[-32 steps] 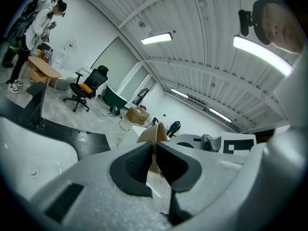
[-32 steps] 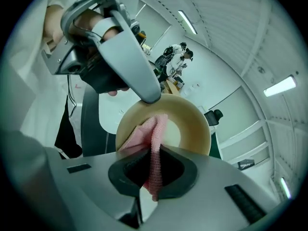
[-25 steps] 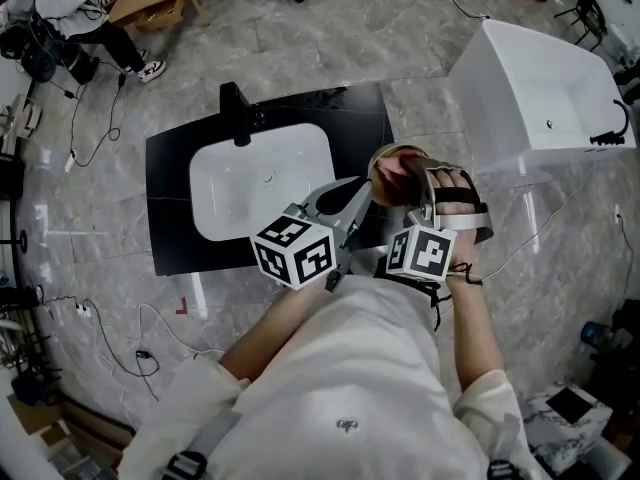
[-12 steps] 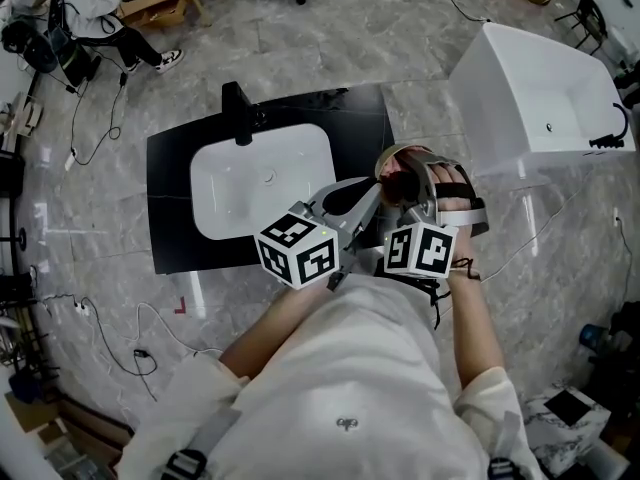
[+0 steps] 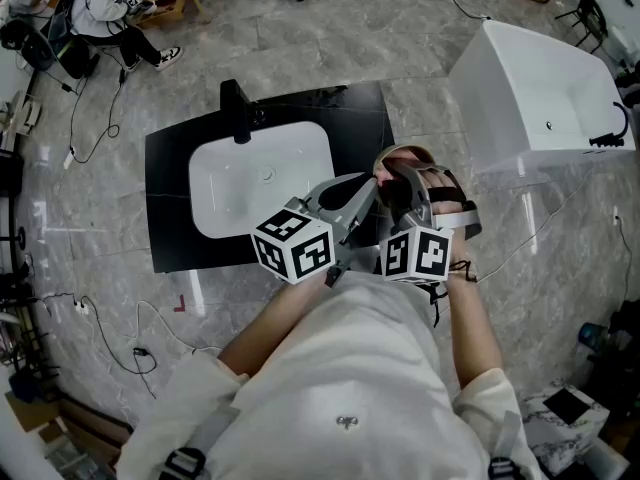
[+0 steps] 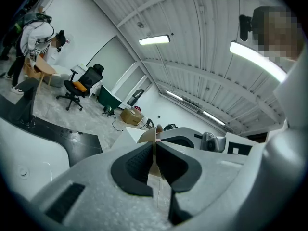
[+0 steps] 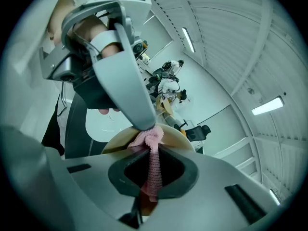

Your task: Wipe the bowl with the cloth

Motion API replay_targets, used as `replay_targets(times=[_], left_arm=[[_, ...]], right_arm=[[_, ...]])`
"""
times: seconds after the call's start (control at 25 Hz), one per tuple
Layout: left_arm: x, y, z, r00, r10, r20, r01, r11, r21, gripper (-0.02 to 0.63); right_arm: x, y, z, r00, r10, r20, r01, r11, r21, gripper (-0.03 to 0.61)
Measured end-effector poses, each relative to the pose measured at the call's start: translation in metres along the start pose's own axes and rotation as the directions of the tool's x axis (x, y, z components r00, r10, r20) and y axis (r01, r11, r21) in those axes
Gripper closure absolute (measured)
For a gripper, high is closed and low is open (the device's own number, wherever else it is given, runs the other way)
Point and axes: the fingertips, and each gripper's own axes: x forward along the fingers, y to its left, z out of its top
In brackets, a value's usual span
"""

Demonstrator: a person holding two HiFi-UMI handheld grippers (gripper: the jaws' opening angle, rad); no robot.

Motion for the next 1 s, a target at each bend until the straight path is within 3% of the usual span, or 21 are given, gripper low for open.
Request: replay_targets(times=[0.08,0.36,0.68,1.0], left_arm=[[0.000,0.001,0.000,1.000,-0.001,0.001,0.001,1.000,-0.015,0.589],[0.002,0.001,0.002,1.000,-0.007,0.002,0.007,1.000,-0.013,0.589],[0.004,-0.007,-0.004,1.000,-0.013,-0.010,0.013,1.000,-0.007,0.589],[0.000,0.005,-0.010,1.000,0.017,0.003,-0.017,0.999,-0.046,0.597]], right_arm=[[-0.005,-0.020,0.015,0.999,-0.047,0.018,0.047,0.998,-0.032,0.561],[-0.003,-0.018,-0.002,0.998,-0.050,-0.044,0.047,0.996,-0.080,0.561],[-0.008,-0.043,-0.015,0.978,-0.179,-0.106,0.168,0.980,-0.102,0.561],[-0.004,-0.027,-0.015,0.985,-0.132,-0.110,0.122,0.988,-0.099,0.561]])
